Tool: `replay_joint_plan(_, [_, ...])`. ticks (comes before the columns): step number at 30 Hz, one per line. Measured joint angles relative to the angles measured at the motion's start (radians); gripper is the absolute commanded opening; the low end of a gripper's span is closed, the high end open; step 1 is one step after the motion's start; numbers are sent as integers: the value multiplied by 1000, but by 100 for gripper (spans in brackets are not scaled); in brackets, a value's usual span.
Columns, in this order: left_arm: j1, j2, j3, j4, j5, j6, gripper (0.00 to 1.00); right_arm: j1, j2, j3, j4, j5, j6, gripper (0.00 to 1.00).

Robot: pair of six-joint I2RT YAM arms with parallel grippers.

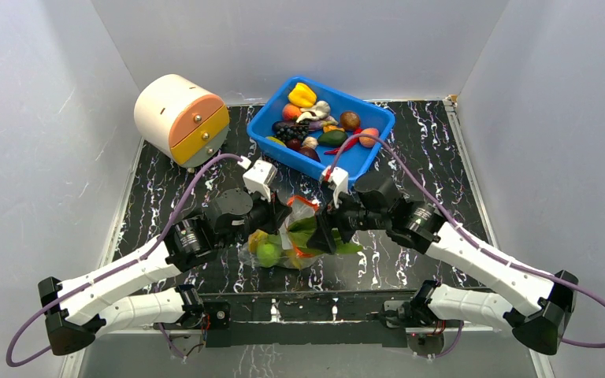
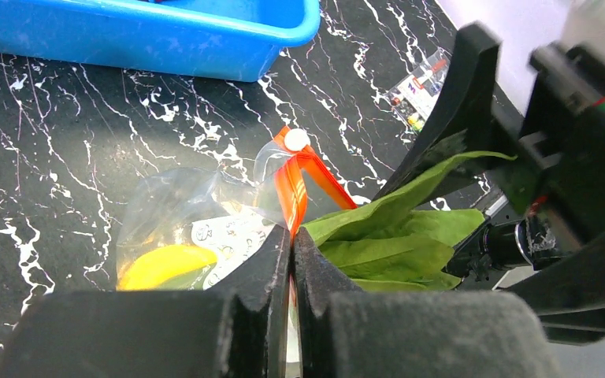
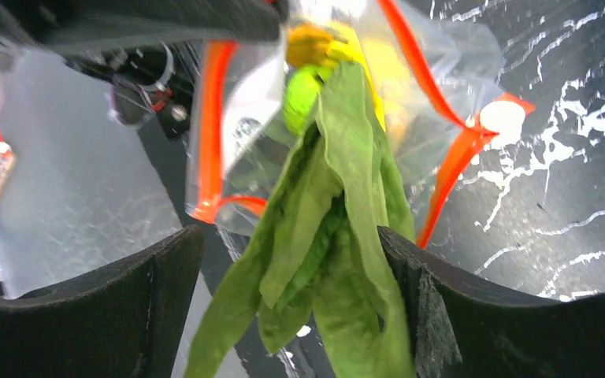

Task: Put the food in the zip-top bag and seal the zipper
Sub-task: Place the fake vegetable in the zipper food storage bag.

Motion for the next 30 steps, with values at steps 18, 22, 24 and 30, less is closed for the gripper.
replay_joint_plan(18, [0, -24, -24, 8, 41, -61, 0, 45, -8, -150, 122, 54, -39, 0])
replay_joint_plan(22, [0, -24, -23, 2, 53, -72, 0, 45, -37, -172, 173, 76, -6, 0])
replay_joint_plan(24, [0, -24, -22, -3, 60, -79, 0, 45, -50, -180, 189, 95, 11, 0])
replay_joint_plan(30, [0, -25, -8, -23, 68, -101, 0, 60, -79, -182, 241, 194, 55, 0])
